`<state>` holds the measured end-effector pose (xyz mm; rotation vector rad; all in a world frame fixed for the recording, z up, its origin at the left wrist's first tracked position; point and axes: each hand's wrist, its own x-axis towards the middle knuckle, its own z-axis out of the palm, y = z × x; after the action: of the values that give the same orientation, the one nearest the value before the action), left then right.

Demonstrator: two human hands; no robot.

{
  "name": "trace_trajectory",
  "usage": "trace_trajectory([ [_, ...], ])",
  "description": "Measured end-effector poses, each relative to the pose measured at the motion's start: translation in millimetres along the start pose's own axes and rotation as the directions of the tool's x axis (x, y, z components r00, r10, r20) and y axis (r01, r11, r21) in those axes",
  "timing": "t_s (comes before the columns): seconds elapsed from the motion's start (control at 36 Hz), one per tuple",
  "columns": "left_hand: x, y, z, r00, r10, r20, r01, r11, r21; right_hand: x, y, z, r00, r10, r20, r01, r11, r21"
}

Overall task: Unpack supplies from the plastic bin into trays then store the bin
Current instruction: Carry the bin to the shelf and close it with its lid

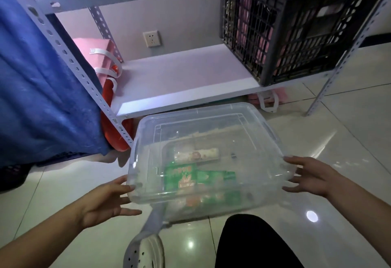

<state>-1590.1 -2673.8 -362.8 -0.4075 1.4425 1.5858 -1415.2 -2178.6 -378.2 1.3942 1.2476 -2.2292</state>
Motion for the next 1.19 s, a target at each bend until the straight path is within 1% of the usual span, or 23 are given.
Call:
trace_trajectory([
  [0.11, -16, 41, 24, 0.994, 0.112, -0.005, -0.111, 0.987, -0.115, -17, -30, 11, 0.995, -0.058, 0.083, 0.051, 0.996, 0.078],
  [0.19, -32, 58, 38, 0.993, 0.11, -0.051, -0.117, 0.98, -0.164, -33, -44, 19, 0.99, -0.075, 0.12, 0.068, 0.996, 0.057],
  [0.28, -51, 62, 44, 0.992, 0.12, -0.045, -0.125, 0.979, -0.161, -48, -45, 20, 0.982, -0.103, 0.155, 0.095, 0.994, 0.062],
  [0.36, -71, 68, 43, 0.984, 0.18, -0.014, -0.18, 0.977, -0.114, -64, -46, 15, 0.966, -0.169, 0.198, 0.146, 0.981, 0.126],
  [0.47, -98, 84, 42, 0.946, 0.317, 0.066, -0.311, 0.947, -0.085, -91, -56, 16, 0.915, -0.321, 0.243, 0.272, 0.938, 0.216],
  [0.56, -113, 100, 42, 0.92, 0.38, 0.099, -0.37, 0.923, -0.107, -109, -72, 26, 0.869, -0.418, 0.265, 0.355, 0.9, 0.254],
  [0.67, -120, 131, 48, 0.9, 0.433, 0.05, -0.42, 0.892, -0.169, -123, -109, 52, 0.798, -0.516, 0.313, 0.446, 0.854, 0.269],
  [0.75, -112, 155, 64, 0.884, 0.467, 0.0, -0.458, 0.867, -0.196, -117, -137, 74, 0.78, -0.537, 0.322, 0.47, 0.842, 0.265],
  [0.86, -82, 171, 82, 0.871, 0.472, -0.136, -0.491, 0.831, -0.263, -96, -152, 105, 0.743, -0.626, 0.237, 0.574, 0.778, 0.254],
  [0.94, -57, 173, 89, 0.836, 0.5, -0.224, -0.548, 0.778, -0.307, -77, -146, 120, 0.668, -0.708, 0.23, 0.668, 0.706, 0.235],
  [1.0, -42, 175, 89, 0.792, 0.555, -0.253, -0.61, 0.736, -0.295, -64, -140, 127, 0.602, -0.768, 0.217, 0.742, 0.639, 0.204],
  [1.06, -31, 178, 85, 0.724, 0.638, -0.261, -0.689, 0.687, -0.232, -55, -136, 135, 0.515, -0.84, 0.17, 0.825, 0.54, 0.167],
  [1.08, -28, 179, 84, 0.69, 0.68, -0.247, -0.722, 0.668, -0.179, -51, -137, 140, 0.483, -0.867, 0.12, 0.855, 0.497, 0.149],
  [1.14, -24, 182, 83, 0.641, 0.736, -0.216, -0.761, 0.647, -0.055, -46, -143, 149, 0.453, -0.892, -0.001, 0.887, 0.451, 0.099],
  [1.19, -21, 189, 84, 0.615, 0.762, -0.203, -0.771, 0.635, 0.044, -42, -154, 158, 0.442, -0.894, -0.071, 0.897, 0.44, 0.048],
])
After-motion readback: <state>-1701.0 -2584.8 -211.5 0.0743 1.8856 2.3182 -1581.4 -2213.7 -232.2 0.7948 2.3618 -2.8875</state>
